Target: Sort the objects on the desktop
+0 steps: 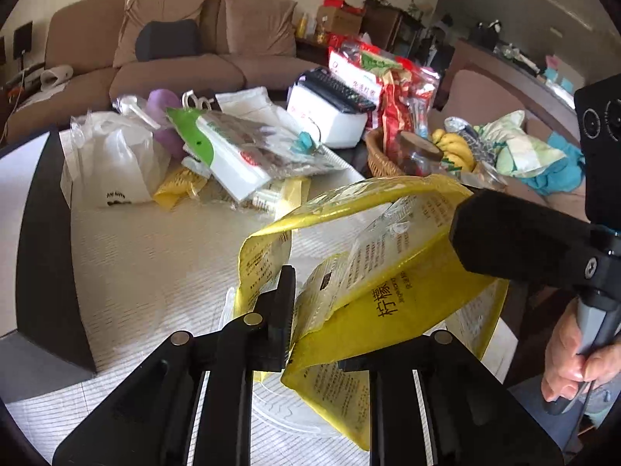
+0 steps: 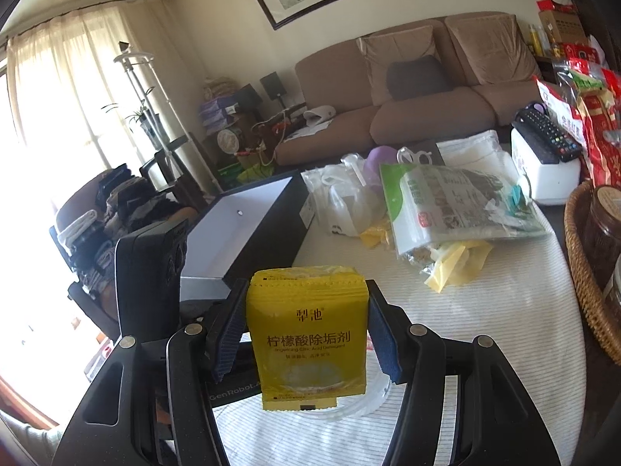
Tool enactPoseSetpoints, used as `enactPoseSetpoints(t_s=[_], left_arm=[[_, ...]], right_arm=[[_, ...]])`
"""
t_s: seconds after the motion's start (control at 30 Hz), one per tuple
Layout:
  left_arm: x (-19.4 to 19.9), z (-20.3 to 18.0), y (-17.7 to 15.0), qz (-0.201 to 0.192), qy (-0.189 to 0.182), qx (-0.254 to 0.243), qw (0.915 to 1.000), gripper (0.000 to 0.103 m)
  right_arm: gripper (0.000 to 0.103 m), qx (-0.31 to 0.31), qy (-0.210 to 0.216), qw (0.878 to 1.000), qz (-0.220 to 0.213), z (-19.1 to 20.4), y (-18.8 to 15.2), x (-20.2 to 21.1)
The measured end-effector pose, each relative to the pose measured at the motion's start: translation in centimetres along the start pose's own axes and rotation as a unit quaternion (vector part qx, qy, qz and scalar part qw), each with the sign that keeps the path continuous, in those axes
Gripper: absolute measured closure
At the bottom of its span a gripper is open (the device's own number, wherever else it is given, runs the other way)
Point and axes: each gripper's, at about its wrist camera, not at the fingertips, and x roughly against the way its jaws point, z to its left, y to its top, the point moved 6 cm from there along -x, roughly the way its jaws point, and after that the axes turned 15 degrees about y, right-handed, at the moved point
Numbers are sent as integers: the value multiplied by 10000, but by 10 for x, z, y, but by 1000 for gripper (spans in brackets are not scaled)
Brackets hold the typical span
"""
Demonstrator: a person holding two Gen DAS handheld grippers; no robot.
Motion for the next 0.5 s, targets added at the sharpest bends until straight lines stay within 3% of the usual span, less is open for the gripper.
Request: enactPoseSetpoints(t_s=[0.03, 0.1, 0.17, 0.23, 0.3, 0.4, 0.5], left_arm=[[-1, 0, -3, 115, -24, -27, 9999, 83], [6, 0, -7, 274, -21, -153, 9995, 68], [26, 3, -8, 216, -154, -289, 9992, 53], [50, 15, -6, 47, -367, -183, 9991, 48], [67, 39, 1, -205, -719, 360, 9966, 39], [65, 76, 10, -330, -1181, 1406, 9824, 37], [48, 82, 11, -198, -1364, 1725, 9753, 37]], right_arm=[[43, -51, 3, 10000, 24, -3, -4, -1], [43, -117, -25, 9999, 54, -10, -9, -2], [43, -154, -102, 9998, 38, -17, -11, -3], [43, -219, -90, 9997, 71, -23, -15, -5], [43, -142, -29, 9997, 174, -23, -19, -9], [43, 207, -92, 9988, 425, -15, -30, -18], [43, 370, -241, 9972, 600, -11, -39, -28]])
